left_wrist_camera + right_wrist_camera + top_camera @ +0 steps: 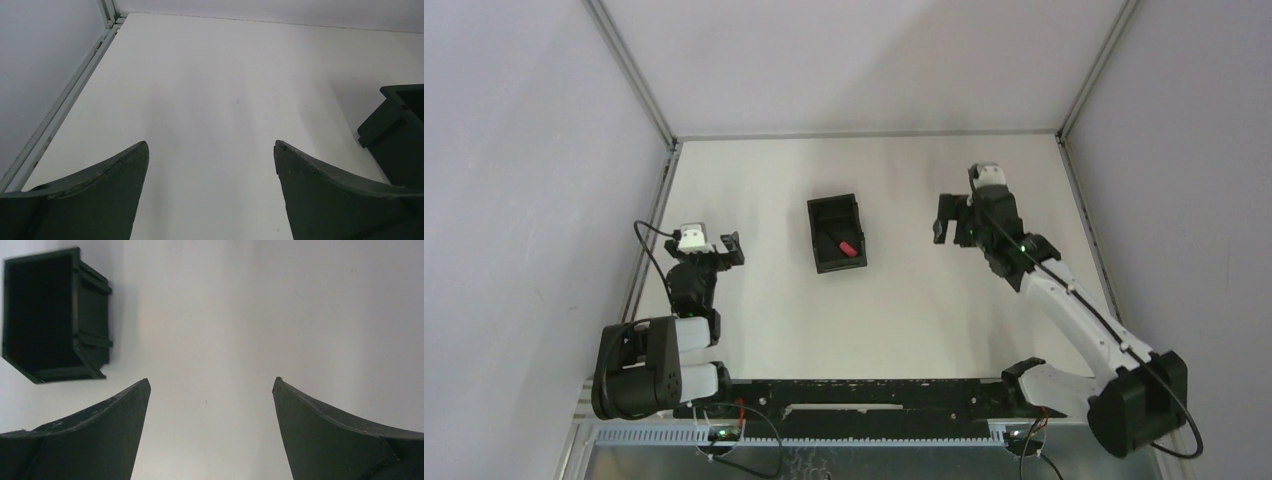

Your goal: Put the screwdriver in the bin

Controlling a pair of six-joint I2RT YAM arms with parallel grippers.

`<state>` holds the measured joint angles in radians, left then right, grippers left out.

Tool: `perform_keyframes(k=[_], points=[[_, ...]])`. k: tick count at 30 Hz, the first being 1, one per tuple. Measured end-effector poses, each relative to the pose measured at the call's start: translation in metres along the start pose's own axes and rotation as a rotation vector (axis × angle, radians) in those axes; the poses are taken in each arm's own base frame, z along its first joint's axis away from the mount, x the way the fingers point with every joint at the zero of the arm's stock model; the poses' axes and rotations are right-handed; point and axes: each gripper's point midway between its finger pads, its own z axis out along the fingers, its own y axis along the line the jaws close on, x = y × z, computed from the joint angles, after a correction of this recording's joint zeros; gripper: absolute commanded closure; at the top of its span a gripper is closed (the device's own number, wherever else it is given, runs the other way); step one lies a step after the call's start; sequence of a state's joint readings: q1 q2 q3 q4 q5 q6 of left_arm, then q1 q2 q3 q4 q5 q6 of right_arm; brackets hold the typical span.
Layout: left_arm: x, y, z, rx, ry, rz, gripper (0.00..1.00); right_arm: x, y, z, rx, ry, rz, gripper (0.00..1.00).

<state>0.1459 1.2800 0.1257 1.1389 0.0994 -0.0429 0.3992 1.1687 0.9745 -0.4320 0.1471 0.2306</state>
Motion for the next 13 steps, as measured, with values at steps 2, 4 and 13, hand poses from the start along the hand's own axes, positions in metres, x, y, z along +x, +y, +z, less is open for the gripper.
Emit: perform_keyframes(k=[2,4,13], points=[[0.000,0.000,0.000,0.000,0.000,0.000,0.00,0.016,-0.010,-0.005,0.021,-0.012,0.008,0.00],[0.000,0.000,0.000,0.000,0.000,0.000,0.00,0.030,-0.020,-0.008,0.046,-0.031,0.020,0.00],[0.000,0.000,0.000,0.000,0.000,0.000,0.00,0.067,-0.053,-0.016,0.125,-0.101,0.078,0.00]])
